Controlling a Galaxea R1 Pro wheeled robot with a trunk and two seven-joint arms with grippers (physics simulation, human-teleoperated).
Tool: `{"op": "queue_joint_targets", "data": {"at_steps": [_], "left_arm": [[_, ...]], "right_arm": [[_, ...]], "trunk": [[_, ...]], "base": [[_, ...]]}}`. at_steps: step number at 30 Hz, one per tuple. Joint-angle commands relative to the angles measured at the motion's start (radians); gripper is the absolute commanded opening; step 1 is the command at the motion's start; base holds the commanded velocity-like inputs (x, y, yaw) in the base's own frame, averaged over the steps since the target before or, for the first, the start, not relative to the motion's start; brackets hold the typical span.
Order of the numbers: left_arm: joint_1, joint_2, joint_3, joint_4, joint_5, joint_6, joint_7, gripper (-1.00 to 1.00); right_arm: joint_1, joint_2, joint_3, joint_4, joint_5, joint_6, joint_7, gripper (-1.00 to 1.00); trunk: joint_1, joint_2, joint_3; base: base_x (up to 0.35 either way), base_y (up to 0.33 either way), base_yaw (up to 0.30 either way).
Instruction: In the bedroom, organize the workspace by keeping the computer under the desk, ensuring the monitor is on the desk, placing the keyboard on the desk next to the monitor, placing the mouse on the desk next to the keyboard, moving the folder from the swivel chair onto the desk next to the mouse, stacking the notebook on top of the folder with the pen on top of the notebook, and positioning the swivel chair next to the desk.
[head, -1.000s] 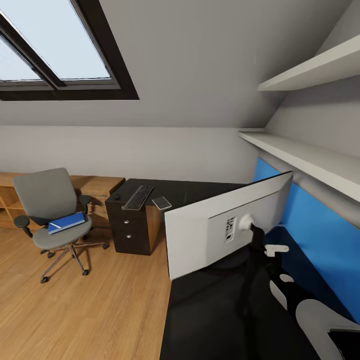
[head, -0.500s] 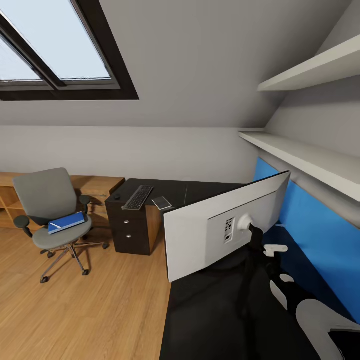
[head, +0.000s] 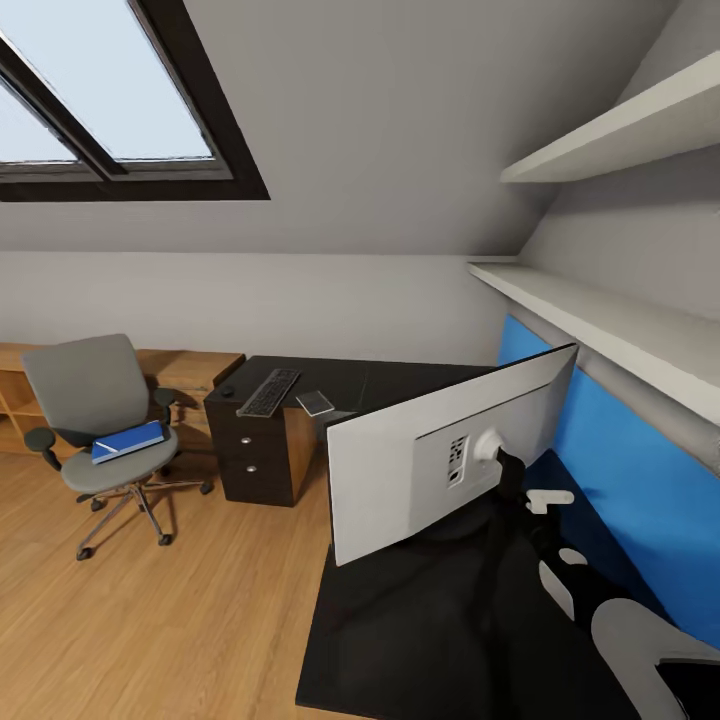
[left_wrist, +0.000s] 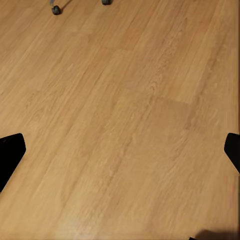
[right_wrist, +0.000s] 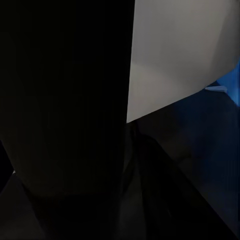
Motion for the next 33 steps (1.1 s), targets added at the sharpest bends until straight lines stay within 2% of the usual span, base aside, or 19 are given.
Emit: {"op": "queue_joint_targets", "data": {"at_steps": [1,32,33], "left_arm": [[0.000,0.000,-0.009,-0.001,0.004,-0.001,0.006,1.00],[0.000,0.000,-0.009,-0.001,0.004,-0.001,0.006,1.00],[0.000,0.000,-0.009,-0.001,0.004,-0.001,0.006,1.00]], "right_arm": [[0.000,-0.001,0.030,0.003,0.021,-0.002,0.002,-1.00],[0.000,0.000,0.032,0.003,0.021,-0.002,0.002,-1.00],[0.000,0.000,0.032,0.003,0.021,-0.002,0.002,1.00]], "trunk": [[0.000,-0.001,-0.002],[0.000,-0.001,-0.002],[0.000,-0.001,-0.002]], "base": [[-0.001,-0.053,0.000],[0.000,-0.017,0.000],[0.000,0.000,0.000]]}}
